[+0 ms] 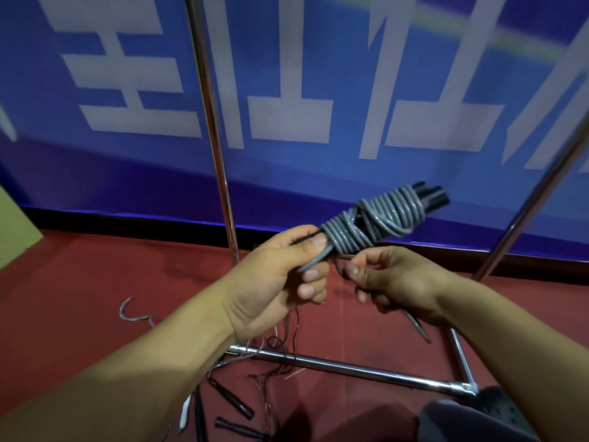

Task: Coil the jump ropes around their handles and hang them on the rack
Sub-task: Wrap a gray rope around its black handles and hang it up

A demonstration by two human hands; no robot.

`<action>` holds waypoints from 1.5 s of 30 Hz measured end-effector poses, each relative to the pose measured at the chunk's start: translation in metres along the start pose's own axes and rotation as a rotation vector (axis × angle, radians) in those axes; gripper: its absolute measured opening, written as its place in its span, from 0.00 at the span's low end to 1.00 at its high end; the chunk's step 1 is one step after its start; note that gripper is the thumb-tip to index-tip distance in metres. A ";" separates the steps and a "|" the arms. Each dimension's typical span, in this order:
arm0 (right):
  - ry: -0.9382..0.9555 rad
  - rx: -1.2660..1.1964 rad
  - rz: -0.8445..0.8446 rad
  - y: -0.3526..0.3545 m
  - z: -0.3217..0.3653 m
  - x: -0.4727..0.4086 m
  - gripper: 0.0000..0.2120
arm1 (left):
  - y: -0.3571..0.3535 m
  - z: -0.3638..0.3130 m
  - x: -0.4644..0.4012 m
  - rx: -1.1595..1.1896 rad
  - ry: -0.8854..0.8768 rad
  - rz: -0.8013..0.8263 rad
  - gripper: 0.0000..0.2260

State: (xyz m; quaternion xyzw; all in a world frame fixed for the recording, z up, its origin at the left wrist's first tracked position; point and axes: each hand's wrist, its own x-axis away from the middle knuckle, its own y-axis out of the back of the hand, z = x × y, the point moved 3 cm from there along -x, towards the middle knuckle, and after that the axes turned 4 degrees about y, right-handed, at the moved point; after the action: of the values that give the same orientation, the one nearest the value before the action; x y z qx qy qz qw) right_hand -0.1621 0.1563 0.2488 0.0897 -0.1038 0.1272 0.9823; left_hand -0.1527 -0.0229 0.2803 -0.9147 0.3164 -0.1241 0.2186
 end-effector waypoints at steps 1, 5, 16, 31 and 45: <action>0.035 0.031 -0.012 -0.002 0.004 0.000 0.10 | 0.003 -0.001 -0.002 0.022 -0.016 -0.031 0.13; 0.107 0.170 -0.021 -0.008 0.010 0.003 0.08 | 0.015 -0.002 -0.006 -0.004 -0.038 -0.230 0.07; 0.195 0.717 0.061 -0.019 0.013 0.004 0.10 | 0.038 0.009 -0.015 -0.440 -0.032 -0.613 0.12; 0.053 0.445 0.102 -0.029 0.013 0.006 0.13 | 0.058 0.014 -0.020 -1.045 -0.137 -0.774 0.16; -0.024 0.540 -0.084 -0.018 0.014 0.006 0.15 | 0.054 0.020 -0.021 -1.177 -0.190 -0.712 0.09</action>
State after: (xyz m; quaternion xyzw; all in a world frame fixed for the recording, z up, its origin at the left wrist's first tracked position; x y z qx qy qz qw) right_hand -0.1541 0.1380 0.2614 0.3540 -0.0740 0.1084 0.9260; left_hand -0.1901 -0.0412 0.2347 -0.9362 -0.0087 0.0847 -0.3409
